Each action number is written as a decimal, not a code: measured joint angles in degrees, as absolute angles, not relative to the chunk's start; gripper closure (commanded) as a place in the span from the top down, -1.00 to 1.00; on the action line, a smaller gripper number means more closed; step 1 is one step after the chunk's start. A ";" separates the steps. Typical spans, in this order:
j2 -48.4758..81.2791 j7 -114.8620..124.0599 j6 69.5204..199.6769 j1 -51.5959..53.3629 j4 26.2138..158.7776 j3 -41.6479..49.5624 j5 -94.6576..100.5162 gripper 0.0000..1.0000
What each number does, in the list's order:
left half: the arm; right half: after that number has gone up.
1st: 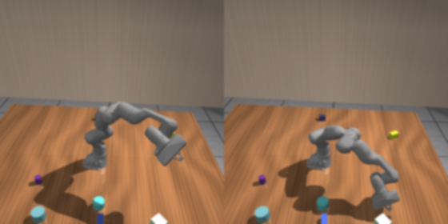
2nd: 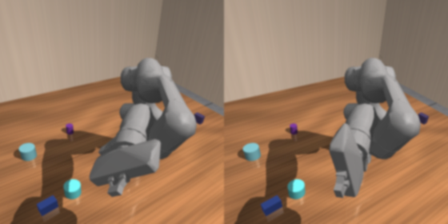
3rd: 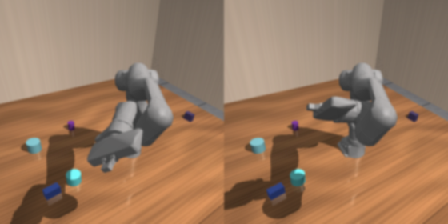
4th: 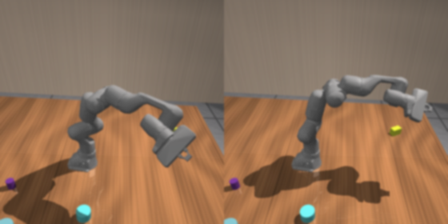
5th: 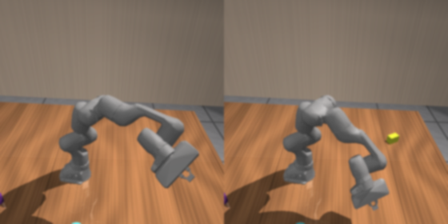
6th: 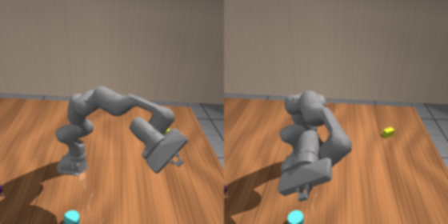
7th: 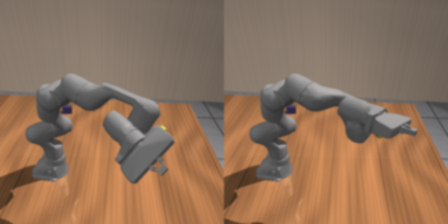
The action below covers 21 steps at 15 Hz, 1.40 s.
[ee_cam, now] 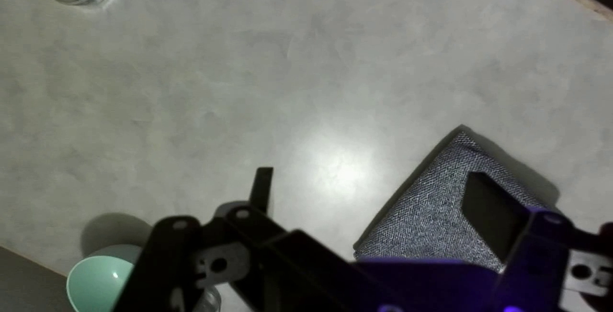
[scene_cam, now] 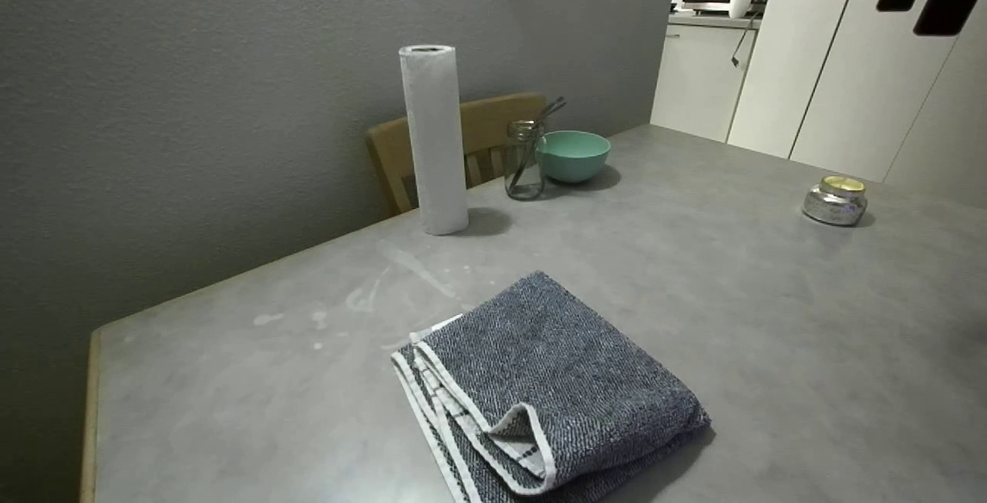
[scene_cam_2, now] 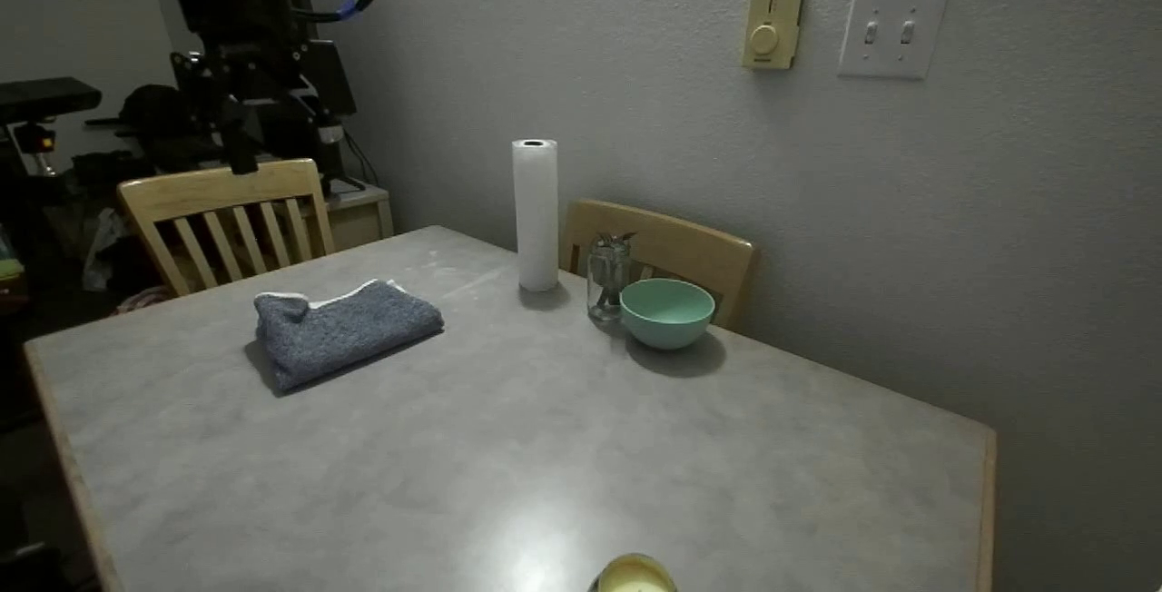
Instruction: Unfold and then fold the towel
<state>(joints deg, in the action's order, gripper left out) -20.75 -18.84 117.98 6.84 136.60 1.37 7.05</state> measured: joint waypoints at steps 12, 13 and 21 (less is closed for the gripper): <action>1.43 -26.88 121.39 6.87 121.20 -0.36 5.25 1.00; 3.25 -27.39 121.40 6.85 119.81 -0.50 5.25 1.00; 6.37 -27.67 119.56 6.74 115.97 -2.22 5.16 1.00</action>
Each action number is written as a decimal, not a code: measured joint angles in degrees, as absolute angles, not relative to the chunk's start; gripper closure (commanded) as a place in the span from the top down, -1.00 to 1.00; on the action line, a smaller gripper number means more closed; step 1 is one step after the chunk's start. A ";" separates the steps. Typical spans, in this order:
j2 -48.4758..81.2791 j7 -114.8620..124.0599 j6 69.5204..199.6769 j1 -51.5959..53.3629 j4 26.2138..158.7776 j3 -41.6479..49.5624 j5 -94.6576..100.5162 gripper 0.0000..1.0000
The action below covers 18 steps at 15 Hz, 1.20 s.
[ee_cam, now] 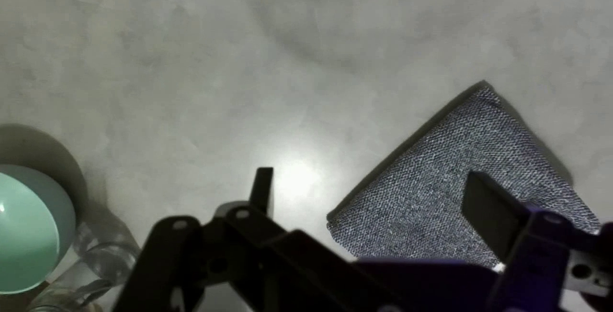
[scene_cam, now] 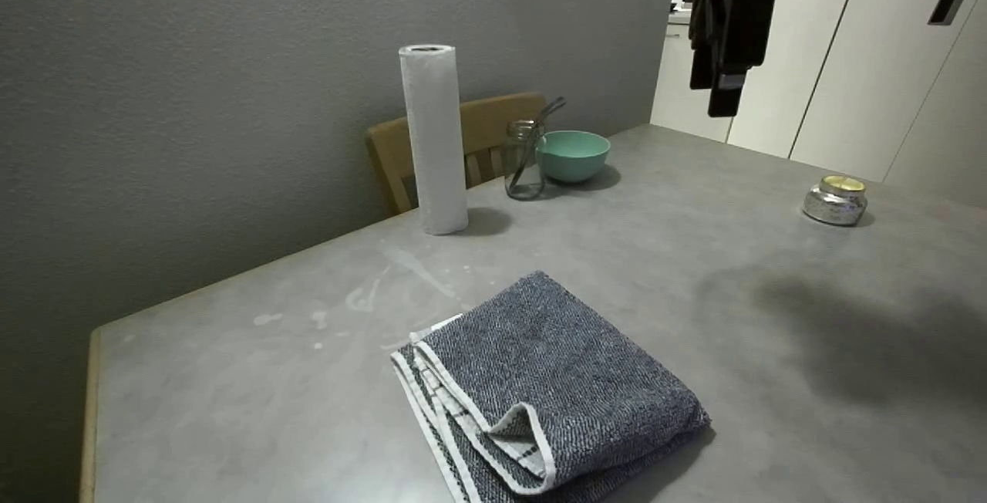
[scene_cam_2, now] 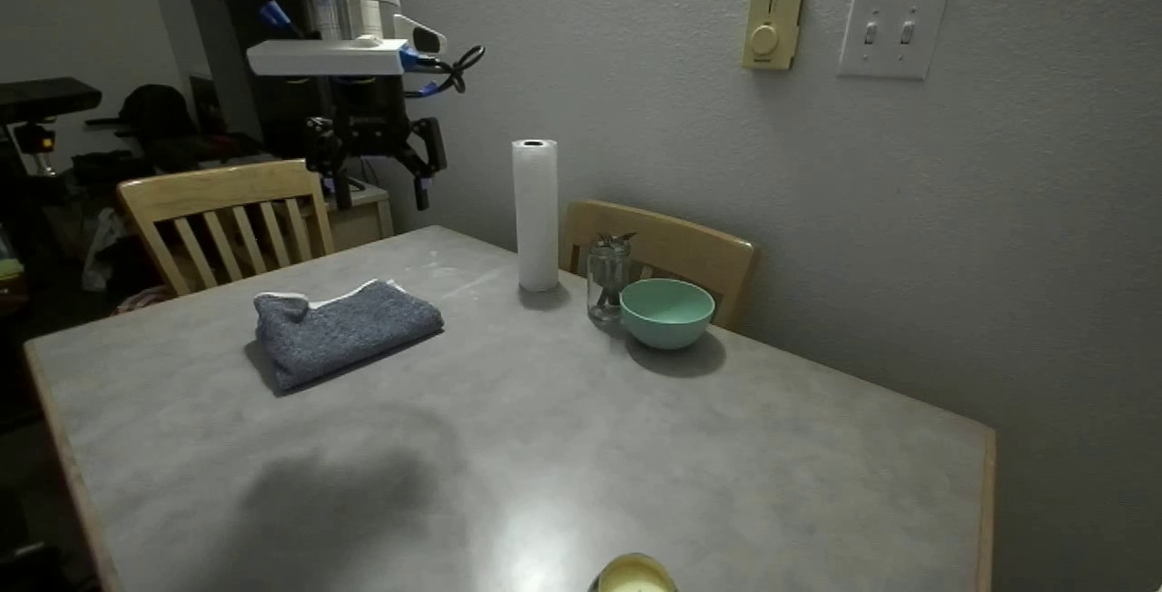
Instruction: Unfold and then fold the towel
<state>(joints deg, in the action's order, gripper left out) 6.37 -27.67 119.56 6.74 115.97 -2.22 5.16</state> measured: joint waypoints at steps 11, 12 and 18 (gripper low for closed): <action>20.20 -31.71 111.68 6.79 98.75 -7.98 3.20 1.00; 20.16 -31.71 111.68 6.79 98.70 -8.00 3.20 1.00; 27.15 -32.46 108.04 7.71 90.74 -9.39 4.40 1.00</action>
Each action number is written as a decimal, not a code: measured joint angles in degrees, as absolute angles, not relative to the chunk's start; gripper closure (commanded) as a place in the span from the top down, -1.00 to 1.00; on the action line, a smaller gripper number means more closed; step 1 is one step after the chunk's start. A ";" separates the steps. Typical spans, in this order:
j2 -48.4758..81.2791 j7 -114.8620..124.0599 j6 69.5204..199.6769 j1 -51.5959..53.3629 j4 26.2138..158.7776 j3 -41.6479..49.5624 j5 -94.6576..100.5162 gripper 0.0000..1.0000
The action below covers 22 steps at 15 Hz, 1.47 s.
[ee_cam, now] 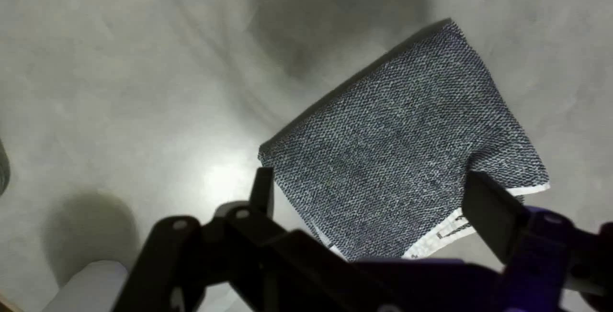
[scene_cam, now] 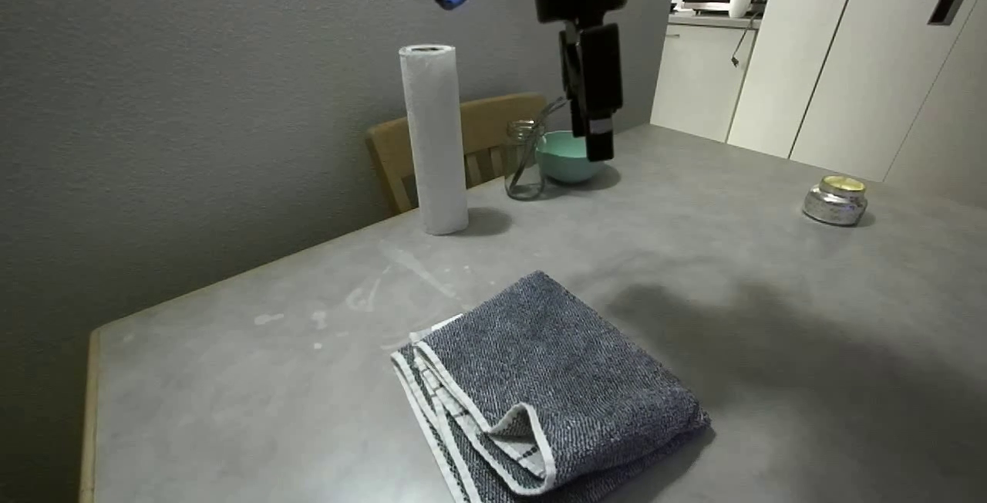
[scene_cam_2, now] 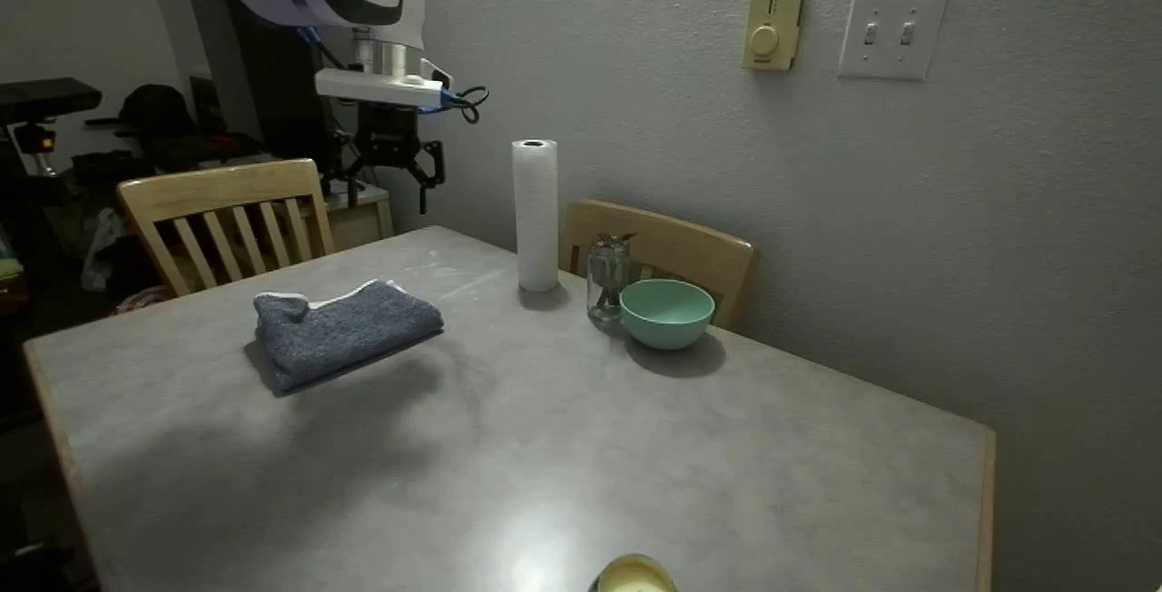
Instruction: Unfold and then fold the towel
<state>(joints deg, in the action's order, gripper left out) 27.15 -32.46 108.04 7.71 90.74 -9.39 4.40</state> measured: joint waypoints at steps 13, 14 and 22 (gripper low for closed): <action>42.91 -32.55 97.70 12.95 68.90 -10.84 7.30 1.00; 42.91 -32.52 97.70 12.98 68.90 -10.84 7.29 1.00; 45.08 -12.94 98.18 16.54 71.38 -10.86 4.78 1.00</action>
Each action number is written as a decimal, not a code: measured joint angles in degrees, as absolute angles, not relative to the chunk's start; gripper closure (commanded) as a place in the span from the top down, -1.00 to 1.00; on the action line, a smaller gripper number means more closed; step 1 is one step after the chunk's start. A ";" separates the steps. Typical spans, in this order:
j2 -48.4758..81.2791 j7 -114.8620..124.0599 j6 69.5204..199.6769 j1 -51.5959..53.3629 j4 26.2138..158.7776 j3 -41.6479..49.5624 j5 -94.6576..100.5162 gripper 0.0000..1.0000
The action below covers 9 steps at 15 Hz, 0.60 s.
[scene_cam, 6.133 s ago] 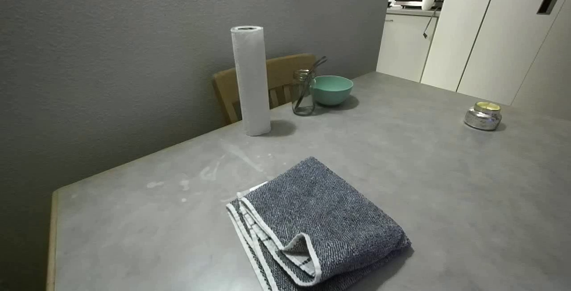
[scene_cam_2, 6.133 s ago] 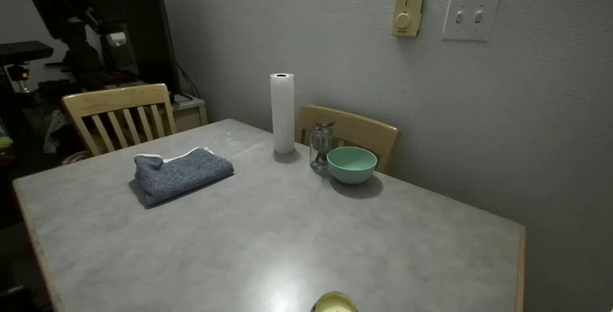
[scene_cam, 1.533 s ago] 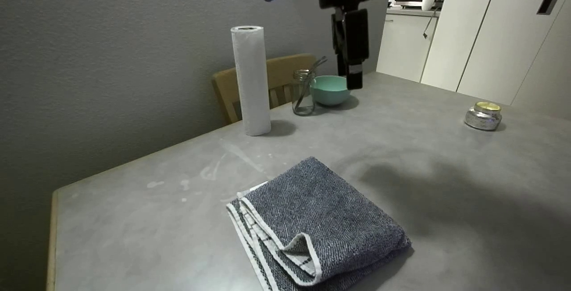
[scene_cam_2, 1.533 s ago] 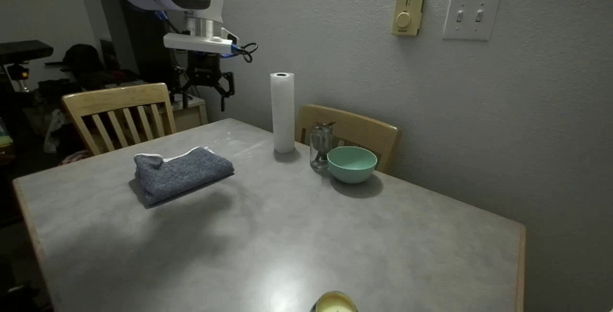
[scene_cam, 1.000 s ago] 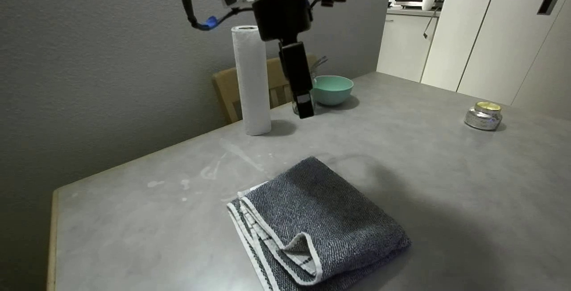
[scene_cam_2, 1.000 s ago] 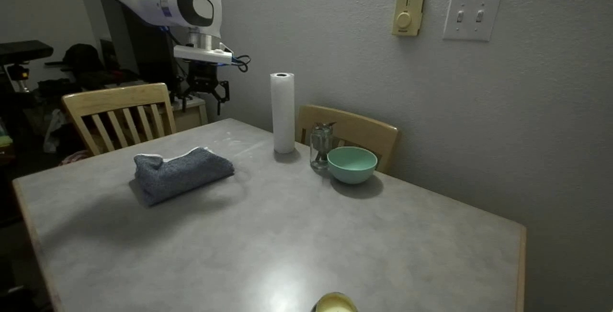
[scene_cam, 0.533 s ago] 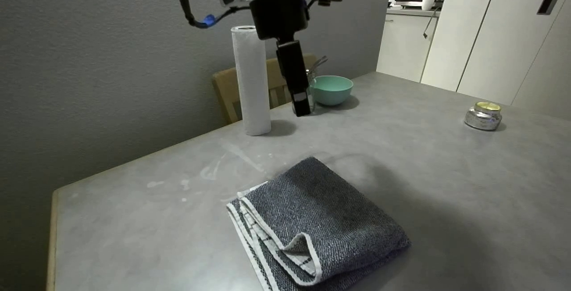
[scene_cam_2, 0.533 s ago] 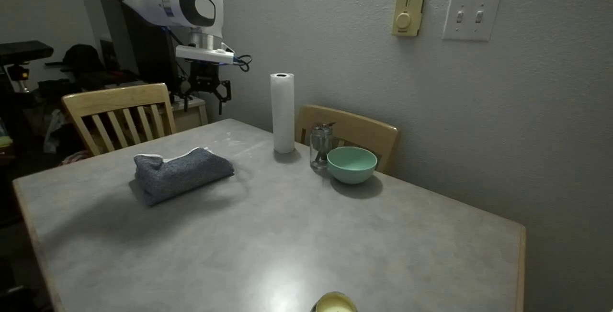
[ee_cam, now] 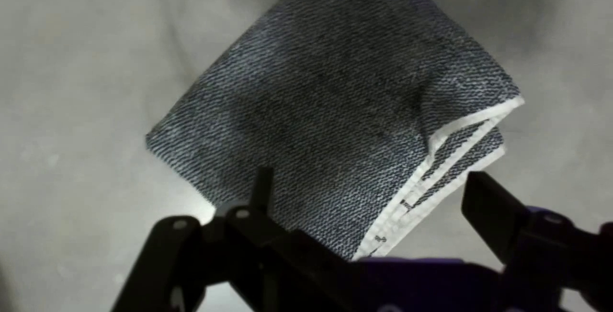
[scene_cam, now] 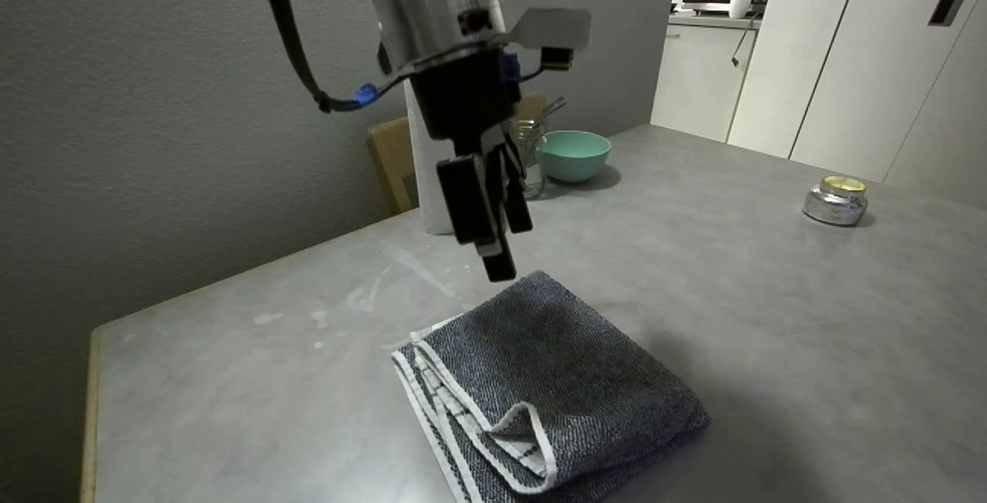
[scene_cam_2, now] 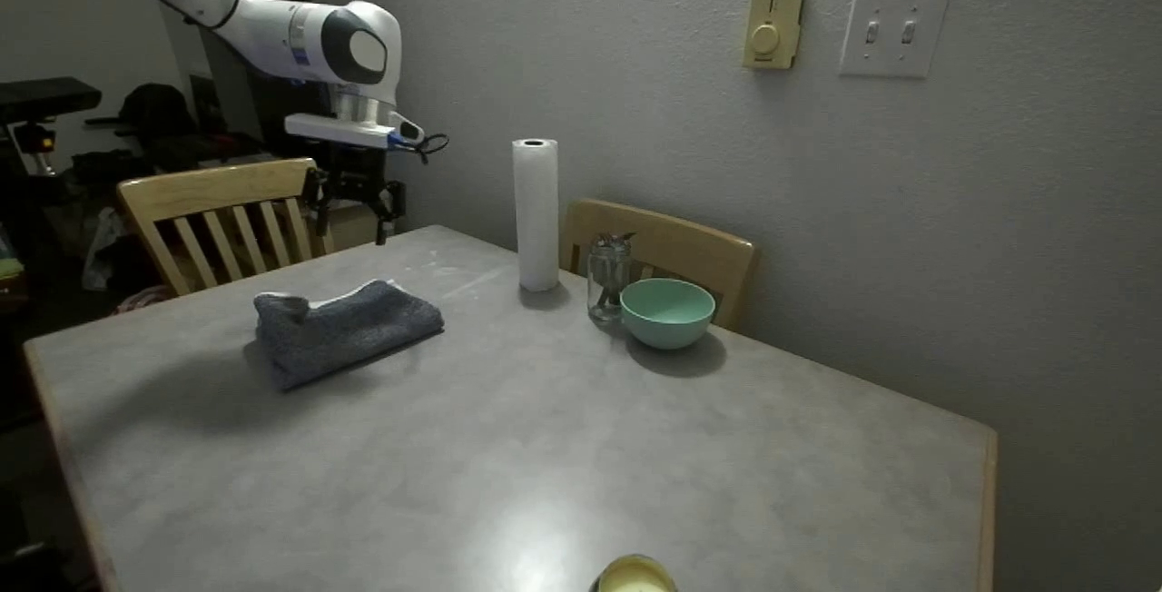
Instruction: Unfold and then fold the towel
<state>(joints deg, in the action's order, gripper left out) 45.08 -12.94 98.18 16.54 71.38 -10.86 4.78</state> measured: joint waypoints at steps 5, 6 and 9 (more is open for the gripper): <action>44.12 7.62 103.46 20.65 76.81 -11.00 1.10 1.00; 43.74 10.16 104.63 21.17 77.89 -11.00 0.89 1.00; 43.47 11.97 105.47 21.43 78.66 -10.95 0.81 1.00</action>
